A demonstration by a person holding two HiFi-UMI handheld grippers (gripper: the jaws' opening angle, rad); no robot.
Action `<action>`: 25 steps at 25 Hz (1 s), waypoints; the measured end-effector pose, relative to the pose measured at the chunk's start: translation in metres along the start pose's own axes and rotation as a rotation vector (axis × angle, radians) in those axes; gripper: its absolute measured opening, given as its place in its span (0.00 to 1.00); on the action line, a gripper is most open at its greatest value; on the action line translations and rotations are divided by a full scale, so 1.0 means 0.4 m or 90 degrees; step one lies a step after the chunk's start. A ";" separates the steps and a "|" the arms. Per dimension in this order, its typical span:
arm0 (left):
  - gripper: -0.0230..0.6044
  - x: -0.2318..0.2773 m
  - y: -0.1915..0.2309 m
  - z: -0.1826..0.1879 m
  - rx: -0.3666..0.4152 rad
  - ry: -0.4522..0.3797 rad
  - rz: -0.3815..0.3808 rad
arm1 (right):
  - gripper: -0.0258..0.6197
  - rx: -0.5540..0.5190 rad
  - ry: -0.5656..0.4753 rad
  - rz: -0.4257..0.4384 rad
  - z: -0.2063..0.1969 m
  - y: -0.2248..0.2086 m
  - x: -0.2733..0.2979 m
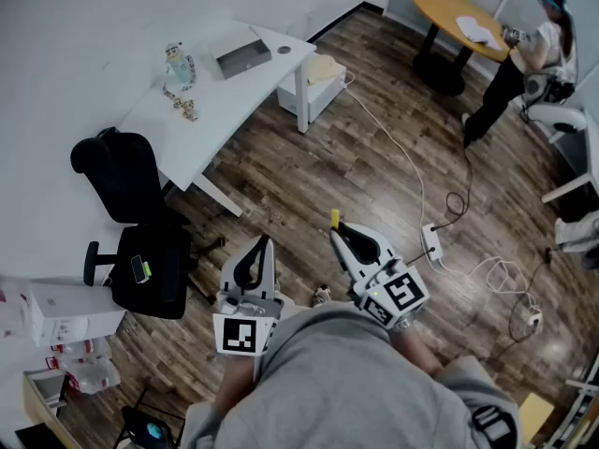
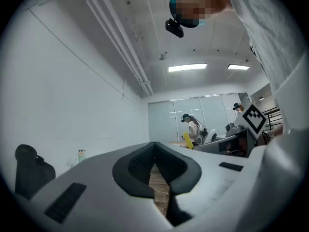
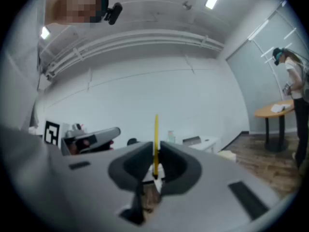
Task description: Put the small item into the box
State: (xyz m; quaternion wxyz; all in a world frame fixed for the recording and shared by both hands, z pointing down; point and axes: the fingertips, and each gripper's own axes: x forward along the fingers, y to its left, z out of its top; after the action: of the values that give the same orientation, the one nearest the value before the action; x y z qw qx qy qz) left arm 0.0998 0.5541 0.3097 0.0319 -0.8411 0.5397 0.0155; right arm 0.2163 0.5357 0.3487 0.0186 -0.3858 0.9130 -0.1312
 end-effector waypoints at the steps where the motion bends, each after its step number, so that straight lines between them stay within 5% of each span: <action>1: 0.09 0.001 -0.003 -0.002 0.001 0.003 0.001 | 0.14 0.001 0.000 0.000 0.001 -0.002 -0.001; 18: 0.09 -0.024 -0.019 -0.030 -0.008 0.025 0.037 | 0.14 0.002 0.027 0.038 -0.027 0.005 -0.006; 25: 0.09 0.006 0.003 -0.050 -0.017 0.025 0.022 | 0.14 0.030 0.036 0.010 -0.045 -0.025 0.020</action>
State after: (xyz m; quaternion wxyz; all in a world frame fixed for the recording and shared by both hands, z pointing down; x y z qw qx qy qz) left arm 0.0996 0.5502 0.3296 0.0097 -0.8321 0.5545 0.0070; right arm 0.2152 0.5274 0.3690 0.0031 -0.3740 0.9130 -0.1631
